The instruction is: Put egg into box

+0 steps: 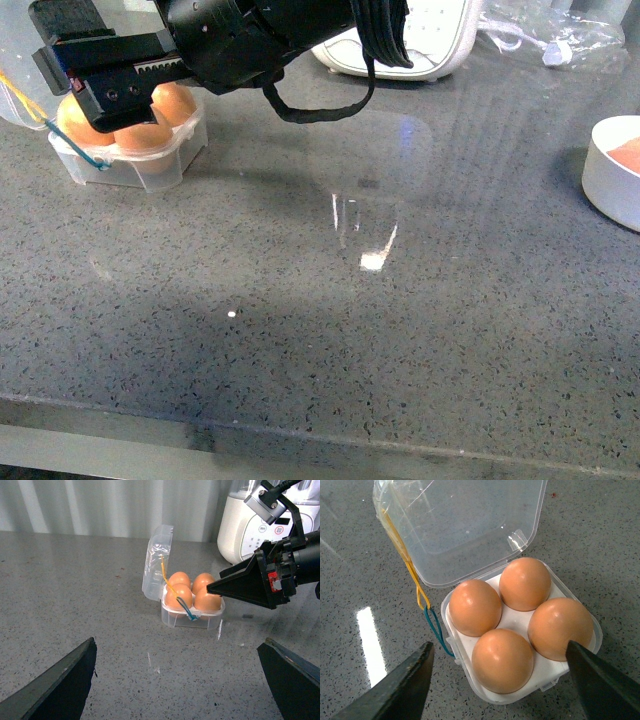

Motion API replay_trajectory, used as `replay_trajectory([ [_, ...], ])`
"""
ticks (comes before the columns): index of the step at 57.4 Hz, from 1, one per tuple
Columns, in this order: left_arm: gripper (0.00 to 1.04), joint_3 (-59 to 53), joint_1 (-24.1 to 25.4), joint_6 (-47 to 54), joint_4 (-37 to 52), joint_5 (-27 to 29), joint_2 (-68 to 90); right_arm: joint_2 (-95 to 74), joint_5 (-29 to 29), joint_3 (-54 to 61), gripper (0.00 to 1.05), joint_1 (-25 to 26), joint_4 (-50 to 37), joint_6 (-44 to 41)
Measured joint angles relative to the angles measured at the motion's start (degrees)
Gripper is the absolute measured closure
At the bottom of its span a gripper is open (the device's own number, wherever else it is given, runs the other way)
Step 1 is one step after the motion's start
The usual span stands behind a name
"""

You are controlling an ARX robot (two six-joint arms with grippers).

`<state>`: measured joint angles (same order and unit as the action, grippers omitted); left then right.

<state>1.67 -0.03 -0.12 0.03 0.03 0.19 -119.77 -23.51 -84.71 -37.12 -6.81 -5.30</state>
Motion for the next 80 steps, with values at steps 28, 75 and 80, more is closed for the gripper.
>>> replay_trajectory([
  [28,0.07,0.0,0.0,0.0,0.0,0.0,0.0,6.1,3.1,4.3,0.07,0.7,-3.2,0.3],
  [75,0.07,0.0,0.0,0.0,0.0,0.0,0.0,57.3,18.7,49.5,0.1,35.2,-12.3,5.3],
  [80,0.07,0.0,0.0,0.0,0.0,0.0,0.0,64.2,23.2,55.5,0.24,36.6,-18.2,5.3],
])
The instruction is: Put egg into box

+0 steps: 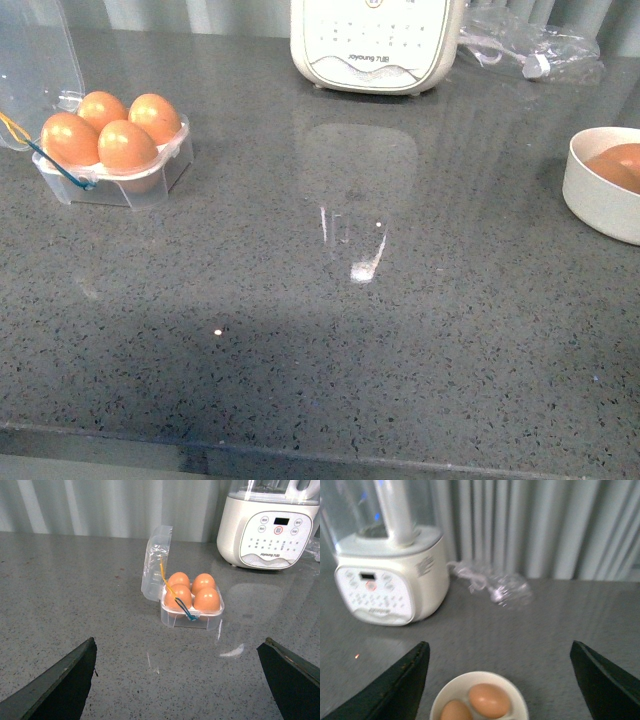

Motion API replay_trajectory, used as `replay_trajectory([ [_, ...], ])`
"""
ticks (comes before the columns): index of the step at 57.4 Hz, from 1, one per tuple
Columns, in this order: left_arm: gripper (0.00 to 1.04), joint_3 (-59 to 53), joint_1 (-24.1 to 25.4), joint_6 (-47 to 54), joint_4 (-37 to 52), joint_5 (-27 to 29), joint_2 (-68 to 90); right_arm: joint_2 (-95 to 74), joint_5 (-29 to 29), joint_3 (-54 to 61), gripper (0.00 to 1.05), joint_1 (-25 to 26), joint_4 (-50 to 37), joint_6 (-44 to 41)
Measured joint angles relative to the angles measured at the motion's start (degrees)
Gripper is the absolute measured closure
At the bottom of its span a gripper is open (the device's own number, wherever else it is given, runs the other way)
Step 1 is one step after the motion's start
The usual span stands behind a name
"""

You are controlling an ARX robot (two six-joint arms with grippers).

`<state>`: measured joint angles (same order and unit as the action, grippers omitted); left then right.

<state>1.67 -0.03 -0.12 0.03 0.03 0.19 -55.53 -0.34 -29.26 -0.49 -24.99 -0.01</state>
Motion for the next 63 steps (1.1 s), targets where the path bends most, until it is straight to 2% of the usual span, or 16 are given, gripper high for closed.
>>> replay_trajectory([
  [10,0.07,0.0,0.0,0.0,0.0,0.0,0.0,13.9,0.3,10.9,0.53,0.5,2.2,0.0],
  [26,0.07,0.0,0.0,0.0,0.0,0.0,0.0,20.8,0.3,18.5,1.01,0.5,1.6,0.0],
  [63,0.07,0.0,0.0,0.0,0.0,0.0,0.0,36.6,0.3,26.9,1.02,0.5,8.7,-0.1],
])
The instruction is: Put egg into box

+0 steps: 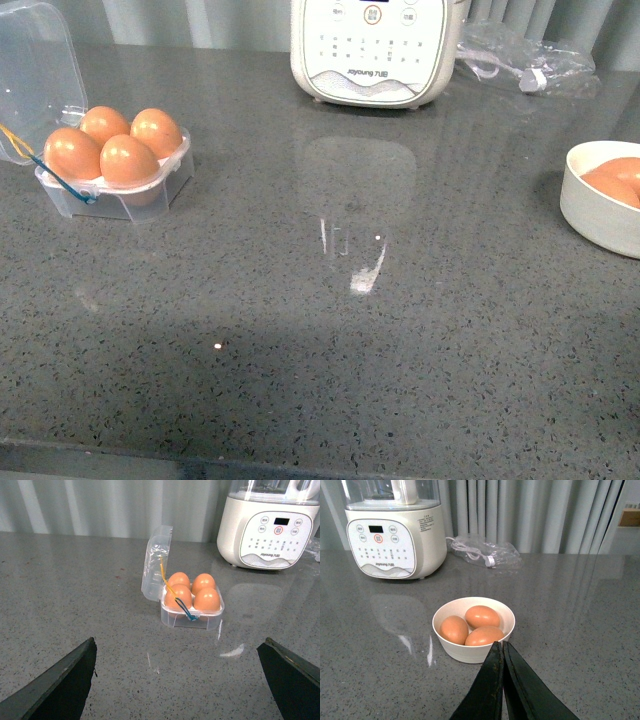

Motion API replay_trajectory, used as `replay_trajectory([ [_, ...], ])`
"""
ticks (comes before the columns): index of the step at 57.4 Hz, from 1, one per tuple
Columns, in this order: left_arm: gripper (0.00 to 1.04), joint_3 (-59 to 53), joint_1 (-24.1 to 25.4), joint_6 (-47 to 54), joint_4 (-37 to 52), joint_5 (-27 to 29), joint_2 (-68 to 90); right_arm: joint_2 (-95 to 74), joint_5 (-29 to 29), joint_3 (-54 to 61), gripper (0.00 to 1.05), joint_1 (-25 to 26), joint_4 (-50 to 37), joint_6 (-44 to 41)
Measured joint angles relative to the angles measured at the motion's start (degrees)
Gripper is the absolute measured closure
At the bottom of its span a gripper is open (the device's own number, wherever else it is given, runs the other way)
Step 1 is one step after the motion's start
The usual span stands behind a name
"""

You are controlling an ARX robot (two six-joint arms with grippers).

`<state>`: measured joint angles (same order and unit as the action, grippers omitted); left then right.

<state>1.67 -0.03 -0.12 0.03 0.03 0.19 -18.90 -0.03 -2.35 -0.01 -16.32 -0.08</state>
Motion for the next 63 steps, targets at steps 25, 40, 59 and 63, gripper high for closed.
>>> replay_trajectory([
  [25,0.07,0.0,0.0,0.0,0.0,0.0,0.0,6.8,0.0,2.1,1.02,0.0,4.0,0.0],
  [40,0.07,0.0,0.0,0.0,0.0,0.0,0.0,18.1,0.0,2.0,1.02,0.0,16.0,0.0],
  [59,0.07,0.0,0.0,0.0,0.0,0.0,0.0,18.6,0.0,2.0,0.86,0.0,16.3,-0.1],
  [63,0.07,0.0,0.0,0.0,0.0,0.0,0.0,18.6,0.0,2.0,0.75,0.0,16.3,-0.1],
])
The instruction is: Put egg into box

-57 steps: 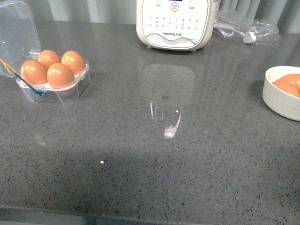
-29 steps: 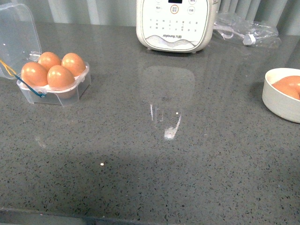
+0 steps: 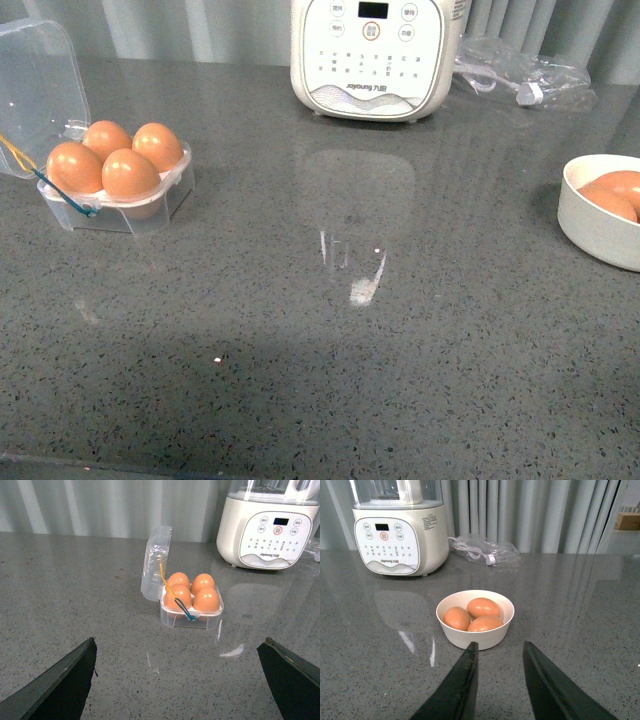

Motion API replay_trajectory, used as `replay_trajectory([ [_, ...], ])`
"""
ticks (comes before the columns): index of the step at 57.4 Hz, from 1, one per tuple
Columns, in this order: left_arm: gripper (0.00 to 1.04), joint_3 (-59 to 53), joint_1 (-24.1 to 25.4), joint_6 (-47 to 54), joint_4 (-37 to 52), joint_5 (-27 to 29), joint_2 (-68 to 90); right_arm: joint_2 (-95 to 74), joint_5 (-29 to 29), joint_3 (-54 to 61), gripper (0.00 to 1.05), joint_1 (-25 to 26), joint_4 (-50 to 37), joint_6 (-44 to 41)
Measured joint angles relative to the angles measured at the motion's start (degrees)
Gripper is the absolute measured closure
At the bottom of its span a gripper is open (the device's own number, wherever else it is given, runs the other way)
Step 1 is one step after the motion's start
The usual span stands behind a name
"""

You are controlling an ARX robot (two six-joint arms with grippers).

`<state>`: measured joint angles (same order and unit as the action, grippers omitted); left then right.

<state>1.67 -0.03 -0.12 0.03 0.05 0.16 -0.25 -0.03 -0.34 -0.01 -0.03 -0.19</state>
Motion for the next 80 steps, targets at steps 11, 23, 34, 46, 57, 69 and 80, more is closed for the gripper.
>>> replay_trajectory([
  [11,0.07,0.0,0.0,0.0,0.0,0.0,0.0,0.0,0.0,0.0,0.45,0.0,0.0,0.0],
  [23,0.07,0.0,0.0,0.0,0.0,0.0,0.0,0.0,0.0,0.0,0.09,0.0,0.0,0.0],
  [34,0.07,0.0,0.0,0.0,0.0,0.0,0.0,0.0,0.0,0.0,0.07,0.0,0.0,0.0],
  [46,0.07,0.0,0.0,0.0,0.0,0.0,0.0,0.0,0.0,0.0,0.07,0.0,0.0,0.0],
  [57,0.07,0.0,0.0,0.0,0.0,0.0,0.0,0.0,0.0,0.0,0.07,0.0,0.0,0.0],
  [69,0.07,0.0,0.0,0.0,0.0,0.0,0.0,0.0,0.0,0.0,0.07,0.0,0.0,0.0],
  [80,0.07,0.8,-0.3,-1.3,-2.8,1.2,1.4,0.0,0.0,0.0,0.07,0.0,0.0,0.0],
])
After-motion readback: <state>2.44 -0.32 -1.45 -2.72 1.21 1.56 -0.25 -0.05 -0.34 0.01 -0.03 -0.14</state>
